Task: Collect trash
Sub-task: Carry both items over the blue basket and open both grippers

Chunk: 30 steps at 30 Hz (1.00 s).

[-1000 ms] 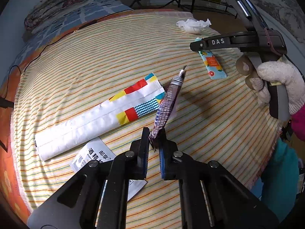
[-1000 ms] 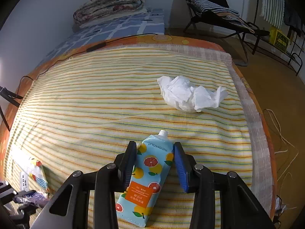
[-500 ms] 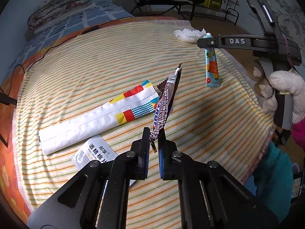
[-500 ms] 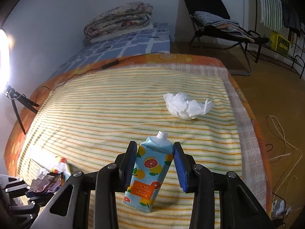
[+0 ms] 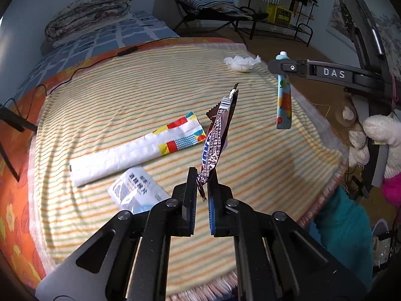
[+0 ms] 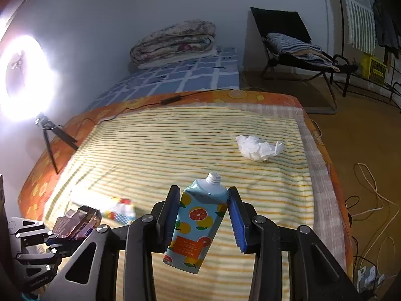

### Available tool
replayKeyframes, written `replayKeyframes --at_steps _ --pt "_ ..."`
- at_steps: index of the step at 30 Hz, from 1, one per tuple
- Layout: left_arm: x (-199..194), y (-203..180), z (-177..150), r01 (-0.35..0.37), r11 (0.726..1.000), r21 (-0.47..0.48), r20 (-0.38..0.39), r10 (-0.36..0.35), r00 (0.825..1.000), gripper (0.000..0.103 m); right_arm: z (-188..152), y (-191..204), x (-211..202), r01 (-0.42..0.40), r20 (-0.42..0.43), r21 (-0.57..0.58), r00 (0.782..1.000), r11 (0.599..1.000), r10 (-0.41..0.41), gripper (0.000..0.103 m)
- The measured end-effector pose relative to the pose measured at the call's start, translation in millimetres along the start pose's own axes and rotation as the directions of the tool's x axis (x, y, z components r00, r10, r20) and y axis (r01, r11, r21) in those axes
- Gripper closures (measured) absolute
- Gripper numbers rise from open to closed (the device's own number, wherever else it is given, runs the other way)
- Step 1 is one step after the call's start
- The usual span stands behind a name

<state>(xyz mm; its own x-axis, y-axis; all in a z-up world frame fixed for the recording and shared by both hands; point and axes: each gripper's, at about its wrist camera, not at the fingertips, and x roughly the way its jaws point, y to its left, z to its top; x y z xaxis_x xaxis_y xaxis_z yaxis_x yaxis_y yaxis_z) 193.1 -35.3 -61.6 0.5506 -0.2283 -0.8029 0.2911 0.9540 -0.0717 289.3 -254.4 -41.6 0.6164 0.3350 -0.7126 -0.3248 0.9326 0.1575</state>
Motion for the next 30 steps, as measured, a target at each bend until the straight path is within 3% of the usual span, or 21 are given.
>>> replayKeyframes --at_steps 15,30 --pt "-71 -15 -71 -0.004 0.999 -0.034 0.019 0.005 1.0 0.097 -50 61 -85 -0.078 0.03 -0.107 0.996 0.991 0.081 0.064" --pt "-89 -34 -162 -0.027 0.998 -0.058 -0.053 0.024 0.998 0.097 -126 109 -129 -0.16 -0.02 -0.192 0.987 0.968 0.159 0.064"
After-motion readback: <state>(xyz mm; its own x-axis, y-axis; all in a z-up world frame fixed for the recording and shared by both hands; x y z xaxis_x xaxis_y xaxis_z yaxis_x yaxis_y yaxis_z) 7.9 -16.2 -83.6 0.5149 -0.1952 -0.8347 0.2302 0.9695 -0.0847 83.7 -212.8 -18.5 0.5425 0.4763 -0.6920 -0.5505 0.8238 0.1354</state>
